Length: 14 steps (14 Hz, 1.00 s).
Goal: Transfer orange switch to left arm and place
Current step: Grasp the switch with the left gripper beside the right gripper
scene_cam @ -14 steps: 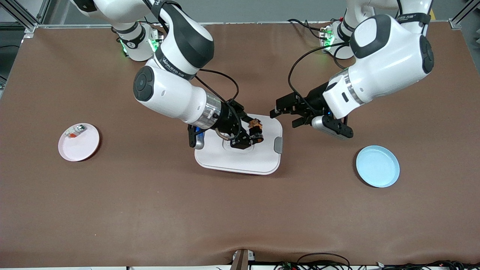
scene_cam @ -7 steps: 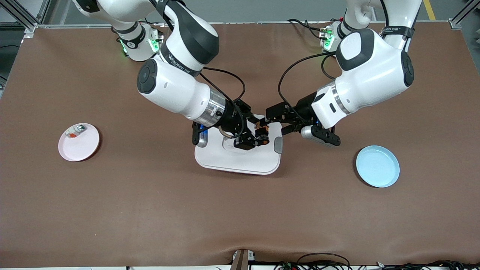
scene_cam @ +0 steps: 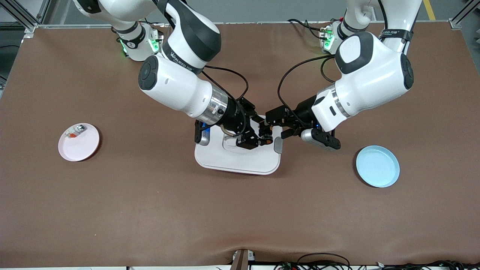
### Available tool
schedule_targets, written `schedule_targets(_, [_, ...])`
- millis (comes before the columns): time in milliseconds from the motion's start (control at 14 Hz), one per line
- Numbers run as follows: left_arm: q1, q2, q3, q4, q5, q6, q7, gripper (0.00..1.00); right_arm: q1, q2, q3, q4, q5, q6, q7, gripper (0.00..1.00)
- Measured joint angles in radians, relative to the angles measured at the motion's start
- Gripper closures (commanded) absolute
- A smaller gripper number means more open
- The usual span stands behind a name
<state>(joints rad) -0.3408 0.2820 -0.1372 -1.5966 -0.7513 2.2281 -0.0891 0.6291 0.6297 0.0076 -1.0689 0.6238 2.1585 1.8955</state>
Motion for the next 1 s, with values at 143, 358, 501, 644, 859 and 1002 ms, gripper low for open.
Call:
schedule_targets(143, [0.000,0.002,0.000,0.000,0.000,0.009,0.005,0.00,0.000,0.003,0.001,0.001,0.000,0.016,0.003,1.00])
schedule_targets(358, [-0.002,0.007,0.000,0.000,0.000,0.014,0.006,0.00,0.000,0.006,0.012,0.002,0.000,0.042,0.008,1.00])
schedule_targets(501, [-0.009,0.009,0.000,0.000,0.000,0.024,0.006,0.00,0.000,0.006,0.016,0.006,0.000,0.048,0.015,1.00])
schedule_targets(644, [-0.016,0.010,-0.001,0.000,0.000,0.028,0.006,0.00,0.000,0.006,0.016,0.012,0.000,0.049,0.019,1.00])
schedule_targets(859, [-0.017,0.010,0.000,0.000,0.000,0.030,0.026,0.00,-0.001,0.007,0.016,0.013,0.000,0.050,0.020,1.00])
schedule_targets(1002, [-0.016,0.010,0.000,0.000,0.000,0.032,0.041,0.00,-0.002,0.007,0.016,0.013,0.000,0.051,0.020,1.00])
